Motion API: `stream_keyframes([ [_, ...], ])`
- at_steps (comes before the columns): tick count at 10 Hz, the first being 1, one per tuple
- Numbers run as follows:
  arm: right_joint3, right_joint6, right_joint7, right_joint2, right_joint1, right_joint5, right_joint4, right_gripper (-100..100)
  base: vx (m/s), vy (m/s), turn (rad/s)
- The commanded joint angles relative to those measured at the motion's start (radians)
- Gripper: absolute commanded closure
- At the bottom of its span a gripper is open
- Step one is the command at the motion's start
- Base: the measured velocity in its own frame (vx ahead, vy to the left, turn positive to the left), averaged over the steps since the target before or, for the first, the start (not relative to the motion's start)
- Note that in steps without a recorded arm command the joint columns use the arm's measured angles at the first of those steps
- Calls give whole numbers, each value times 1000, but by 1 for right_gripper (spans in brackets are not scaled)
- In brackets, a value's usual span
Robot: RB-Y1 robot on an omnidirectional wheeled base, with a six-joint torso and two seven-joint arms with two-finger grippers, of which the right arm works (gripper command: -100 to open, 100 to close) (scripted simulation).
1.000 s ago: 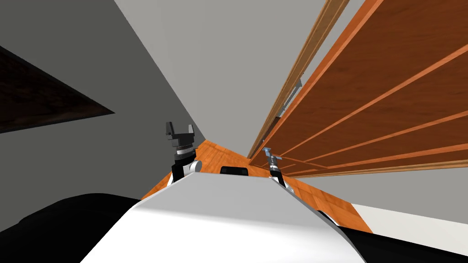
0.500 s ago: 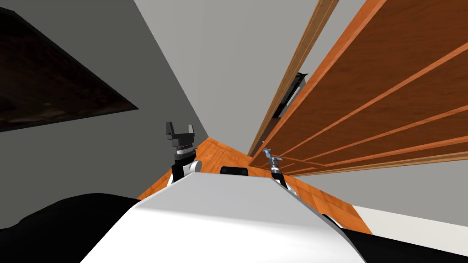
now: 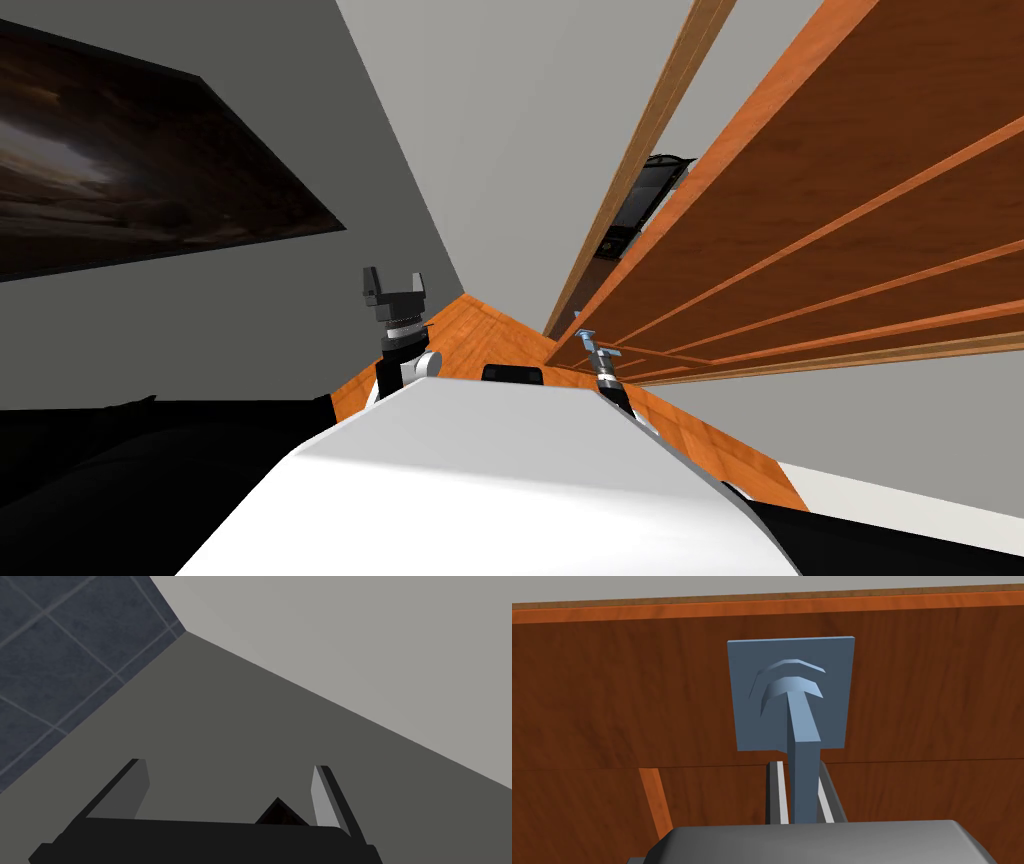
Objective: Pull the door open
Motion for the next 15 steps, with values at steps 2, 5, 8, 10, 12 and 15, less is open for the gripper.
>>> stream_keyframes([
  [2,32,-46,-23,-24,30,-1,-1,100,-238,-55,156],
  [5,17,-41,-30,-16,10,21,22,100,-157,-33,92],
  [8,-14,-31,-36,2,-33,53,62,100,-220,-54,140],
  [10,-48,-21,-42,22,-80,89,106,100,-213,-47,172],
  [12,-79,-12,-48,39,-121,120,144,100,-243,-66,163],
  [15,-110,-2,-53,57,-164,152,184,100,-133,-35,90],
])
